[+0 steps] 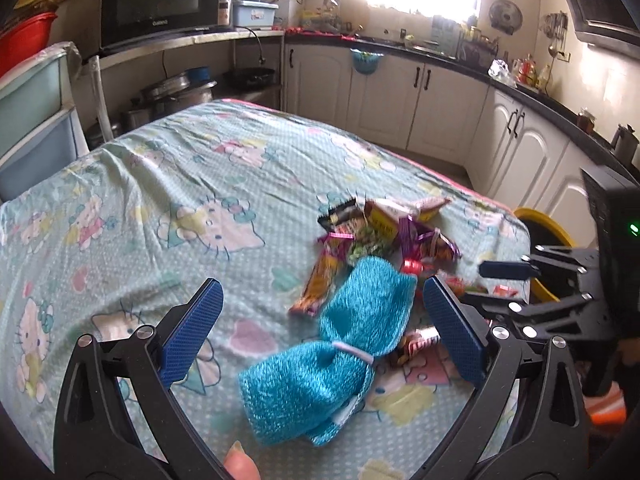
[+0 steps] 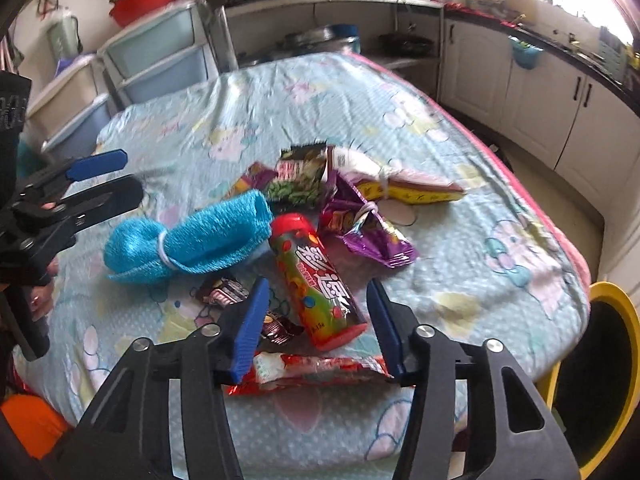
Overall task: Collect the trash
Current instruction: 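Lower the right tool toward the candy tube and wrappers, then grasp the red-capped candy tube with right tool while left tool grasps the blue scrubber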
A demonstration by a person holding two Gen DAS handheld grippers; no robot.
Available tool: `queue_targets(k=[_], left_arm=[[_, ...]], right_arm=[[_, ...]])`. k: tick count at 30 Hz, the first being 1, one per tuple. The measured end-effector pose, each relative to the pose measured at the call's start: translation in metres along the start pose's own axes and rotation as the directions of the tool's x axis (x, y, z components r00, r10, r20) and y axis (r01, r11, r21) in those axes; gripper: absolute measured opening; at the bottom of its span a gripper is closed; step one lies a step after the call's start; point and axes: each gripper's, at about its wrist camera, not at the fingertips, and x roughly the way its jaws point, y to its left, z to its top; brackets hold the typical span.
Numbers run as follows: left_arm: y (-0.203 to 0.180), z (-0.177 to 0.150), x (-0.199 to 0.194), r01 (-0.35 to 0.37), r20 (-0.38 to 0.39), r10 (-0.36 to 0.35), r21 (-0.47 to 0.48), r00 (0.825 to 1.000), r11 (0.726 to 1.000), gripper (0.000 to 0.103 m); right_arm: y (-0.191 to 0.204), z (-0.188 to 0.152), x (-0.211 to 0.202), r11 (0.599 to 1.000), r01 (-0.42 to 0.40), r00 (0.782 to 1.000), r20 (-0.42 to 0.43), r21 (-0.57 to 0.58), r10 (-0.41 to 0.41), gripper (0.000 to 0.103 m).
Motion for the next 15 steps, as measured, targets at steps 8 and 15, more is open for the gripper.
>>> queue_targets(k=[8,15], left_arm=[[0.001,-0.018,0.016,0.045,-0.078,-0.043,0.028,0.996,0.999,0.092],[0.001,-0.030,0.031,0.060,-0.137,-0.055,0.033,0.989,0.998,0.092]], right_arm=[[-0.004,0.004,0.026,1.000,-0.014,0.998,-0.060,-0.024,0.012,0.041],[-0.003,0.004,0.033,0.999,-0.021,0.998,-0.064,-0.029,0.019,0.038]])
